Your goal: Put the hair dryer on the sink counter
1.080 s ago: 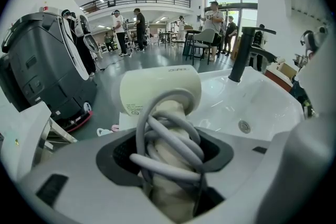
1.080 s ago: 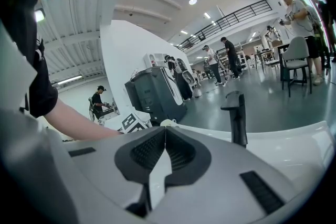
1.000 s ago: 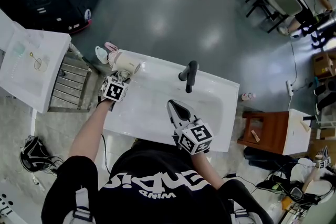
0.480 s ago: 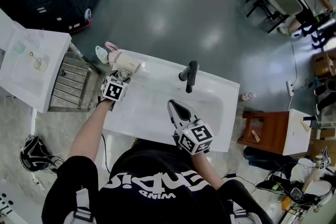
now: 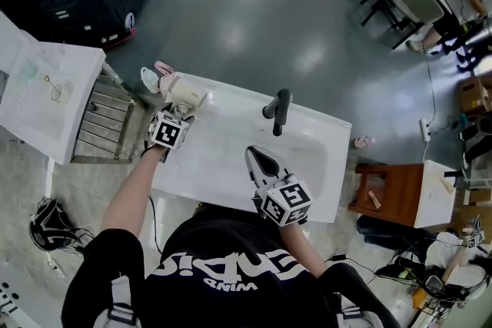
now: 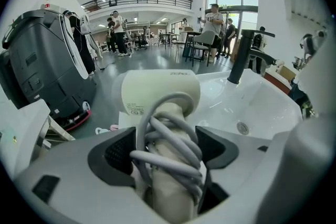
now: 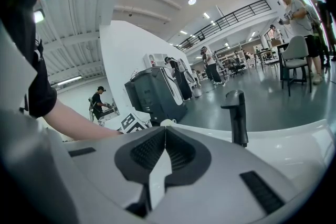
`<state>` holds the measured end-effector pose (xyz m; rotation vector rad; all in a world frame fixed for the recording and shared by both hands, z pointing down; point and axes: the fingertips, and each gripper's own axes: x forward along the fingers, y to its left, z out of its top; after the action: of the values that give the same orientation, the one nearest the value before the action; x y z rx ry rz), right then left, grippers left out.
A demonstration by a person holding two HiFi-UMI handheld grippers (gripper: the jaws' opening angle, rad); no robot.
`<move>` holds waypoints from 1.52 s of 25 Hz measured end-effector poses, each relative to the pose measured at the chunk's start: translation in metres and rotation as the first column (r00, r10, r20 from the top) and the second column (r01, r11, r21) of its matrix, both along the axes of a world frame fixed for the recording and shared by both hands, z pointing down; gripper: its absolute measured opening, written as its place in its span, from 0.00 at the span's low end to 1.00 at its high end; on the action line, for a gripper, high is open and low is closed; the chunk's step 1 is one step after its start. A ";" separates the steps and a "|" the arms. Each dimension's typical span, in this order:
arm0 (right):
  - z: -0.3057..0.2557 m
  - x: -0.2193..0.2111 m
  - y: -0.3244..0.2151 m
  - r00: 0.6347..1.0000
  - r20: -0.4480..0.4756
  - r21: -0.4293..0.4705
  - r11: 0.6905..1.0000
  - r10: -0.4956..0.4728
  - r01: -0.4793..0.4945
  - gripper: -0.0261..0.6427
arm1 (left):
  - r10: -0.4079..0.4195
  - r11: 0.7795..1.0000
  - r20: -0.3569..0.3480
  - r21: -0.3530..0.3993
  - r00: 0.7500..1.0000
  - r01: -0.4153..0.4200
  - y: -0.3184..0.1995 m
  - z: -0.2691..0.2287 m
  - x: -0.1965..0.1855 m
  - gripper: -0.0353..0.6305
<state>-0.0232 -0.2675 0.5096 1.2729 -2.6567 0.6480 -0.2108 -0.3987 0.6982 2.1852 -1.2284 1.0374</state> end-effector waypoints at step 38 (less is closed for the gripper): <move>-0.029 0.029 0.025 0.999 0.002 0.097 0.994 0.051 -0.051 0.07 | 0.108 0.964 -0.283 0.266 0.953 -0.030 0.094 -0.160 0.068 0.08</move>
<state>0.0057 -0.2423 0.4806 1.3696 -2.6938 0.5300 -0.1431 -0.3049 0.5382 2.4871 -1.2085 0.5678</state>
